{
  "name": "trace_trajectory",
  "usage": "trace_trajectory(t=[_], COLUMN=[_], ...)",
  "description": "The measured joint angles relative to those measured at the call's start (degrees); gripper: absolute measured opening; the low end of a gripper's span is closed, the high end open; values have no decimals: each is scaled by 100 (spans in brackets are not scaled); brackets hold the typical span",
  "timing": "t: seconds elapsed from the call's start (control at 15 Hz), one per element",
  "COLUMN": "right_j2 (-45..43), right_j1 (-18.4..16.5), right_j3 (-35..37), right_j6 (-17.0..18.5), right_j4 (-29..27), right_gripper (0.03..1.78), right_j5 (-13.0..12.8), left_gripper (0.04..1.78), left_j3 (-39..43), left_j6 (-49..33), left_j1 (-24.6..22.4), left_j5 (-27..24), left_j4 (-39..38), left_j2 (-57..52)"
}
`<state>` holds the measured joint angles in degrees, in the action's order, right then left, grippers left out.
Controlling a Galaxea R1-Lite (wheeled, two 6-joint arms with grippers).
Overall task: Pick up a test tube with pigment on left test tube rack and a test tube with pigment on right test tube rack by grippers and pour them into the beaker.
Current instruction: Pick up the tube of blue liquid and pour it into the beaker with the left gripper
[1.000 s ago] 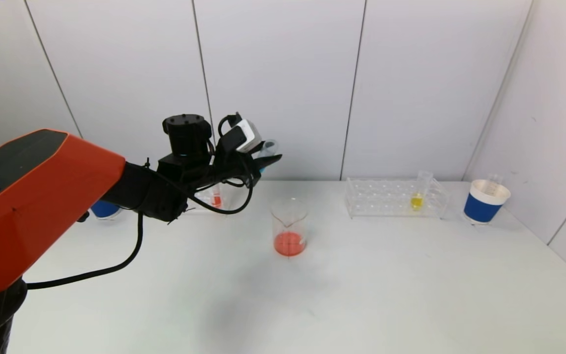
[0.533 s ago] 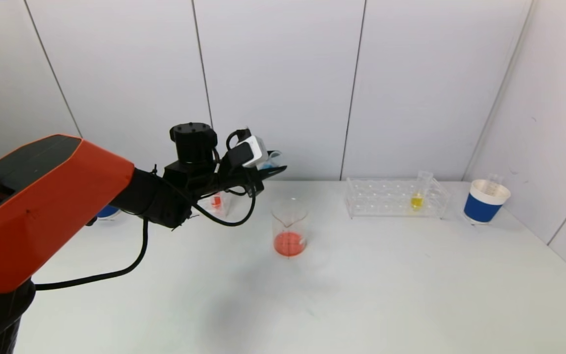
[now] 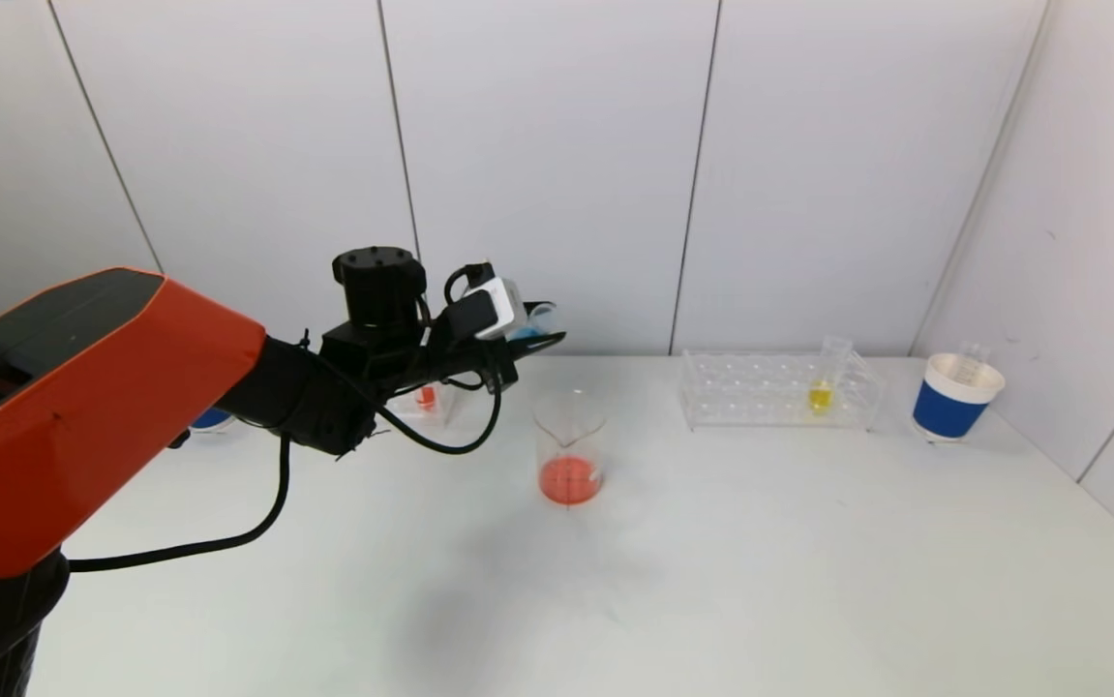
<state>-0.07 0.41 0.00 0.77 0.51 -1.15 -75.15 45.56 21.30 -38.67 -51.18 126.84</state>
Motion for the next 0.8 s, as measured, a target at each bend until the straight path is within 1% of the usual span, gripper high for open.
trace_trajectory(t=[0.53,0.8], right_j2=[0,0], right_j1=[0,0], right_j3=[0,0], right_j6=[0,0], right_j4=[0,0], right_gripper=[177,177], right_j5=[0,0], left_gripper=[47,47], left_j3=[35,44], left_j6=[469,959], left_j1=[-18,-13], left_j5=[-182,-282], left_j4=[-1,-1], left_j2=[17,59])
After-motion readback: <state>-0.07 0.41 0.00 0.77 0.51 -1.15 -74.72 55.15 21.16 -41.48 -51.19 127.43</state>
